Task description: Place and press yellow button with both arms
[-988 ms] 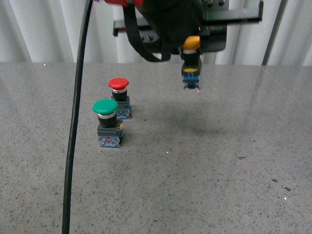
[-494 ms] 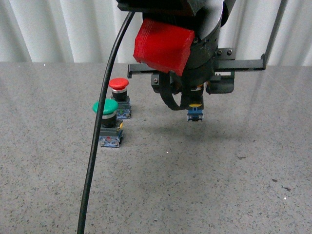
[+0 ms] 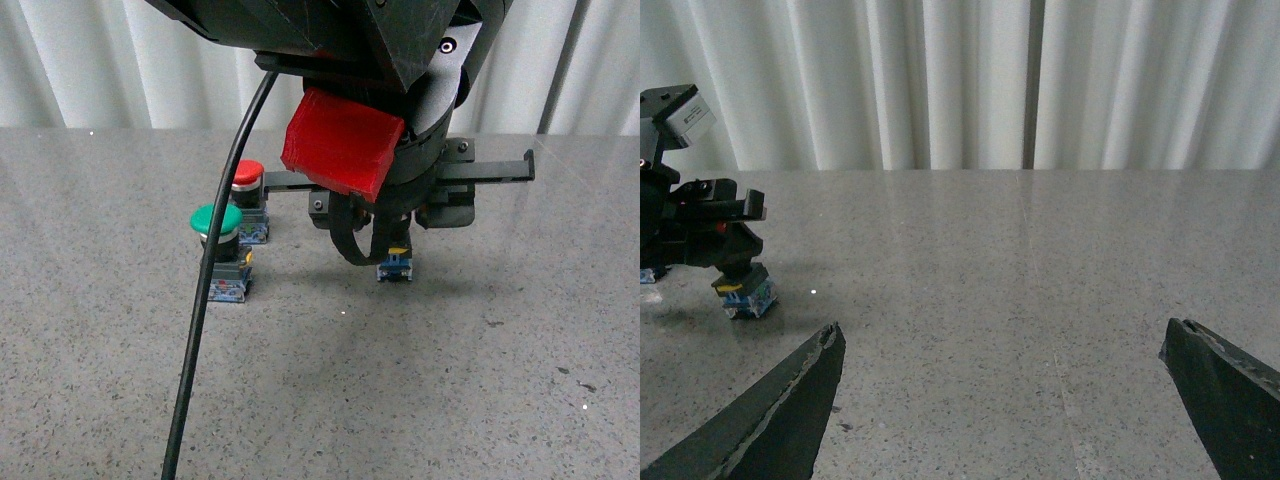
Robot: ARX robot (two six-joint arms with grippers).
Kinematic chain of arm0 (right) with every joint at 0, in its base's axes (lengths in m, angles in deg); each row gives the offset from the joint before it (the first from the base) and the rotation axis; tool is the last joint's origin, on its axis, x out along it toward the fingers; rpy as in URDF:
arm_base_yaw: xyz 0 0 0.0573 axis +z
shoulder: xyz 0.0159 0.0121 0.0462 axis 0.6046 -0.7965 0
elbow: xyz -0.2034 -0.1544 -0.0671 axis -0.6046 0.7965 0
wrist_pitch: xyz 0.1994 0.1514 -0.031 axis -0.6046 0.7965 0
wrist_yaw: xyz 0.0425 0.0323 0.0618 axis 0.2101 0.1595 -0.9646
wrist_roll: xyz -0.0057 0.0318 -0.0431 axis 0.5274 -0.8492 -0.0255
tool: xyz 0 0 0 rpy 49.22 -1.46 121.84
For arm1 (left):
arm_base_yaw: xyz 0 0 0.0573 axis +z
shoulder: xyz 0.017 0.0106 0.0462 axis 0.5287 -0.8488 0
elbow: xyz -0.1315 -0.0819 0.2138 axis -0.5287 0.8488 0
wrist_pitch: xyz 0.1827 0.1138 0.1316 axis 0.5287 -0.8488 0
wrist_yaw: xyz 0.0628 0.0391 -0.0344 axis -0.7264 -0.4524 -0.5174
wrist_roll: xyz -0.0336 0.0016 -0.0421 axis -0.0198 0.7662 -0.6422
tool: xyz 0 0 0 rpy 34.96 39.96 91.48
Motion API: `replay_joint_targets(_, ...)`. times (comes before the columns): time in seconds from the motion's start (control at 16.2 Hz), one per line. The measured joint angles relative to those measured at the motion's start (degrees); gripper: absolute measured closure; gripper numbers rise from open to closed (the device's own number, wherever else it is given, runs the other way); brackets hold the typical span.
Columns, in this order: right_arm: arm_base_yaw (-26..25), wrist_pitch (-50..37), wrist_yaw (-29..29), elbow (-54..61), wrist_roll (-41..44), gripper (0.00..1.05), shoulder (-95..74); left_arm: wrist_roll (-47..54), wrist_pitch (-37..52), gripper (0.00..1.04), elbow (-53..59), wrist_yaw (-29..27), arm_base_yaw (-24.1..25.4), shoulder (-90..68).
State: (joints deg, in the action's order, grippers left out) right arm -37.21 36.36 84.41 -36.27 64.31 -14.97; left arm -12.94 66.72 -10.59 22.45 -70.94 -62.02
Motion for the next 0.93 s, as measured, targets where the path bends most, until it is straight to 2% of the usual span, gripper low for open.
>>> replay_joint_targets(0.06,0.00,0.00,0.00,0.00,0.00,0.07,0.00,-0.02,-0.02,0.71,0.00,0.00,0.00,0.00)
replay_joint_targets(0.25,0.00,0.00,0.00,0.00,0.00,0.07,0.00,-0.44,0.66,0.42,0.00,0.33,0.00,0.00)
replay_joint_targets(0.37,0.00,0.00,0.00,0.00,0.00,0.07,0.00,0.57,2.54,0.15,-0.02,0.28,0.44,0.81)
replay_joint_targets(0.43,0.00,0.00,0.00,0.00,0.00,0.07,0.00,2.27,4.26,0.05,0.02,-0.22,0.92,2.80)
replay_joint_targets(0.62,0.00,0.00,0.00,0.00,0.00,0.07,0.00,9.64,11.91,0.07,3.87,-2.03,3.67,13.38)
replay_joint_targets(0.74,0.00,0.00,0.00,0.00,0.00,0.07,0.00,14.25,14.84,0.07,8.55,0.15,5.97,22.10)
replay_joint_targets(0.8,0.00,0.00,0.00,0.00,0.00,0.07,0.00,18.86,17.81,0.07,13.55,-0.24,7.65,28.65)
replay_joint_targets(0.93,0.00,0.00,0.00,0.00,0.00,0.07,0.00,24.02,17.99,0.07,21.81,1.01,10.16,38.36)
